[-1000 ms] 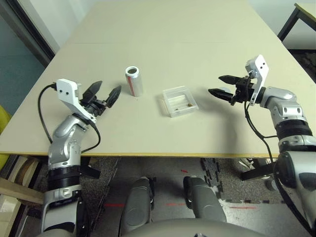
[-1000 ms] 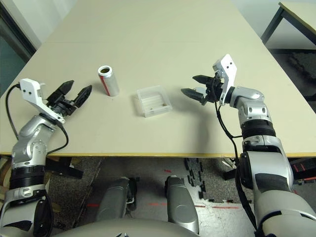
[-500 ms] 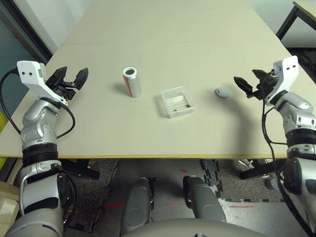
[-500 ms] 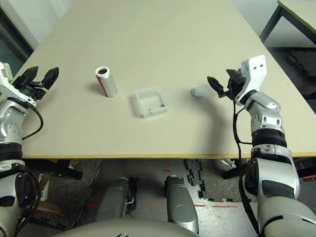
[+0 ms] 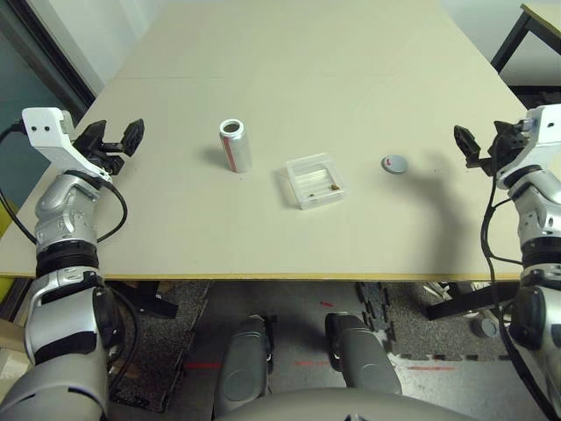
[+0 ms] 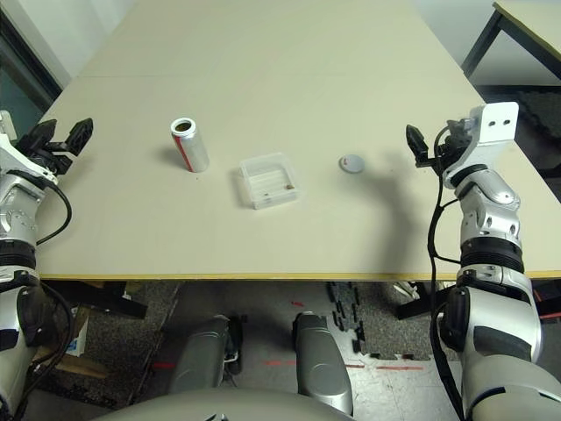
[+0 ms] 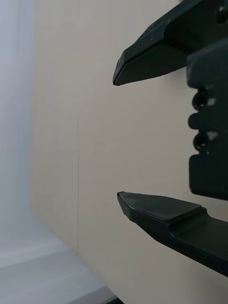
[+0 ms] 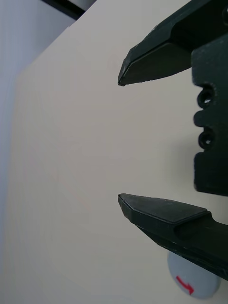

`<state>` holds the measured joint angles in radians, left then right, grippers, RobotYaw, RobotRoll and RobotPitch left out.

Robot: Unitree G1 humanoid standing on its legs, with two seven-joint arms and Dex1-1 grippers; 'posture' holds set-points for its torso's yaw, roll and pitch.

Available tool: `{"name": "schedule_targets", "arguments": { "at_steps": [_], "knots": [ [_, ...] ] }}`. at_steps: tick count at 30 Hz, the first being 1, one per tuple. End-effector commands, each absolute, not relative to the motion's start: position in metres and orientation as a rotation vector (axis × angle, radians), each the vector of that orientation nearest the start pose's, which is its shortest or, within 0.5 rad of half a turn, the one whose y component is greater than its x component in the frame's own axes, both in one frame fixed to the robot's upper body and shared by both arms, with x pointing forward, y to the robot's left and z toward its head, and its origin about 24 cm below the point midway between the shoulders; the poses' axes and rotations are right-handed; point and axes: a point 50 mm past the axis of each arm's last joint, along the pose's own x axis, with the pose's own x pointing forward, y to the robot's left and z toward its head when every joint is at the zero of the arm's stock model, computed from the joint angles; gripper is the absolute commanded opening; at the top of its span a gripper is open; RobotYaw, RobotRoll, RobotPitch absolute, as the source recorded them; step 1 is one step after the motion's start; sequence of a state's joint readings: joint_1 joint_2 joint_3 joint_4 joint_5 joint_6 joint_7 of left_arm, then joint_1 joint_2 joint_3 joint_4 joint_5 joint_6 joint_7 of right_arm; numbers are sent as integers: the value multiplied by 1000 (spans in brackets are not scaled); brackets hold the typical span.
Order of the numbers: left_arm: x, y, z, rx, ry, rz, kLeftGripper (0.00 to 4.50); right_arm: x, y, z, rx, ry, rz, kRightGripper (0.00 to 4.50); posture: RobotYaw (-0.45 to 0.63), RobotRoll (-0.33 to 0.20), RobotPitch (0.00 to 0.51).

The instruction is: Pour the medicine from the bottle into the box.

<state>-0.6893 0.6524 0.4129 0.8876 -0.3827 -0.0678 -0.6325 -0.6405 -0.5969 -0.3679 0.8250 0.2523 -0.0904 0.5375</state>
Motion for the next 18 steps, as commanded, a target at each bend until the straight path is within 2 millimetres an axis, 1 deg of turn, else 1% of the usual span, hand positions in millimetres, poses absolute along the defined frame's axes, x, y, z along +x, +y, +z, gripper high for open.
{"name": "schedule_targets", "arguments": {
  "at_steps": [1, 6, 18],
  "knots": [
    [334, 350, 156, -39, -161, -65, 4486, 328, -344, 131, -31, -68, -16, 4500, -162, 0, 131],
    [337, 349, 158, -42, -168, -66, 4486, 325, -349, 128, -17, -60, -35, 4500, -165, 0, 132],
    [341, 346, 160, -46, -178, -74, 4486, 324, -348, 123, -9, -53, -31, 4500, -169, 0, 132]
  ]
}}
